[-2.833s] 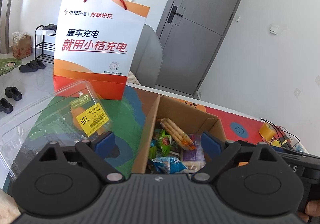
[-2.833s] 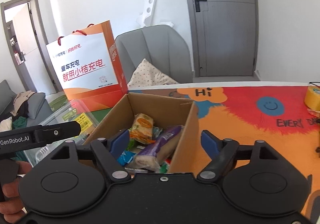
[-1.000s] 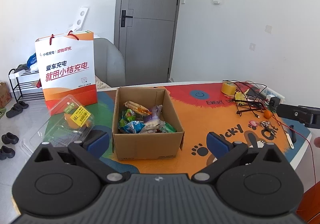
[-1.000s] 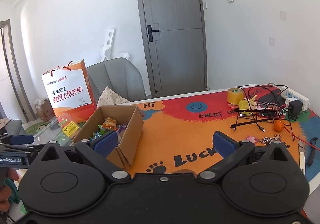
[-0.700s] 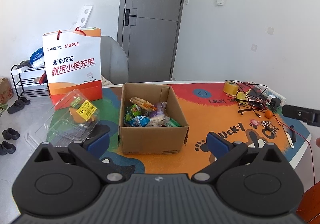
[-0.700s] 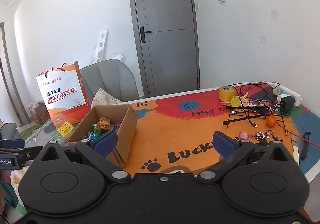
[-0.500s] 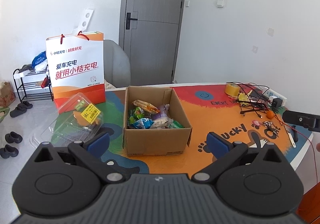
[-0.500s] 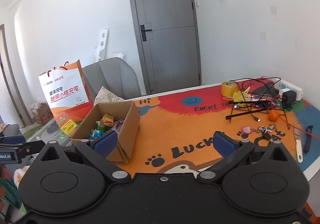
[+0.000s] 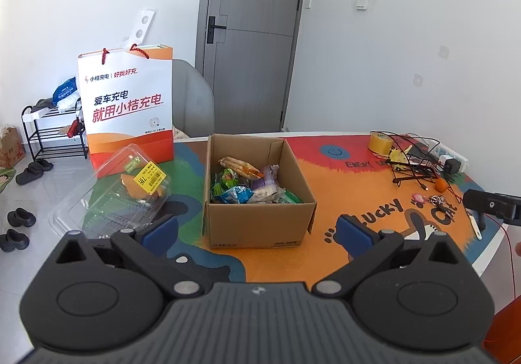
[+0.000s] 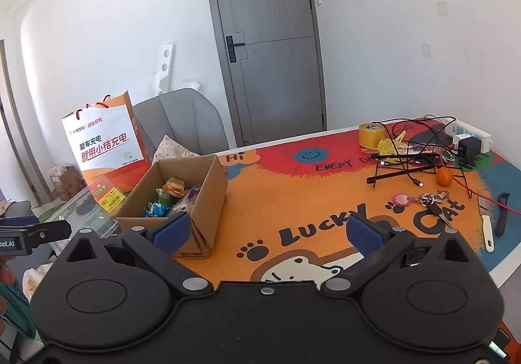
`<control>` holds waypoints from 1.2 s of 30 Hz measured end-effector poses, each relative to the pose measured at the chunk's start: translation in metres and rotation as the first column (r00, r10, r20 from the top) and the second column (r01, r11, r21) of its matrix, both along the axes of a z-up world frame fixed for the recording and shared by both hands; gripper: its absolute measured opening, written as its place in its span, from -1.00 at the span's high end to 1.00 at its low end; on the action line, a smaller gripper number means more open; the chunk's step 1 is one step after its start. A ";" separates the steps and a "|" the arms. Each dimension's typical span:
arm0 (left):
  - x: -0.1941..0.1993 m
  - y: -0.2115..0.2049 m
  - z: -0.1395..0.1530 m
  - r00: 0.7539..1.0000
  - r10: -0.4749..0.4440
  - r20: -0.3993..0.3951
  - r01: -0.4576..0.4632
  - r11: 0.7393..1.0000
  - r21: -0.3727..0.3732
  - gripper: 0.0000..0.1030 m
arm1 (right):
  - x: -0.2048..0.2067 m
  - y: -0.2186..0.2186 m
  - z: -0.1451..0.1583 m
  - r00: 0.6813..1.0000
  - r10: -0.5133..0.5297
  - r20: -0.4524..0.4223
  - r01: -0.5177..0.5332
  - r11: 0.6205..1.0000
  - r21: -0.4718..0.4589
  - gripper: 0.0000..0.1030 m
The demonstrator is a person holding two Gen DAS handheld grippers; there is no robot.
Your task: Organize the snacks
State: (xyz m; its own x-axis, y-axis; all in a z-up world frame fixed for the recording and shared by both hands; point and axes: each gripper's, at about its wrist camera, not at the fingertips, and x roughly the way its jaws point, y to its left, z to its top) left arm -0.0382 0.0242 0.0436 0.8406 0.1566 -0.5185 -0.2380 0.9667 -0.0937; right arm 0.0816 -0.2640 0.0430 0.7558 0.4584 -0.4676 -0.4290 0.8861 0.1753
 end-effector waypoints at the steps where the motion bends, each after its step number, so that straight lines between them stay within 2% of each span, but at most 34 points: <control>1: 0.000 -0.001 -0.001 1.000 0.000 -0.002 0.000 1.000 0.001 -0.99 | 0.000 0.000 0.000 1.000 0.001 0.001 -0.001 1.000 0.000 -1.00; 15: 0.001 -0.001 -0.002 1.000 -0.012 -0.007 0.012 1.000 -0.010 -0.99 | -0.006 0.006 0.003 0.999 0.037 -0.015 -0.037 0.999 0.003 -1.00; 20: 0.001 0.000 -0.002 1.000 -0.017 -0.010 0.016 1.000 -0.019 -0.99 | -0.006 0.003 0.005 0.997 0.070 -0.044 -0.068 0.997 0.046 -1.00; 36: 0.000 -0.002 -0.002 1.000 -0.013 -0.009 0.013 1.000 -0.015 -0.99 | -0.004 0.001 0.005 0.998 0.041 -0.037 -0.040 0.999 0.036 -1.00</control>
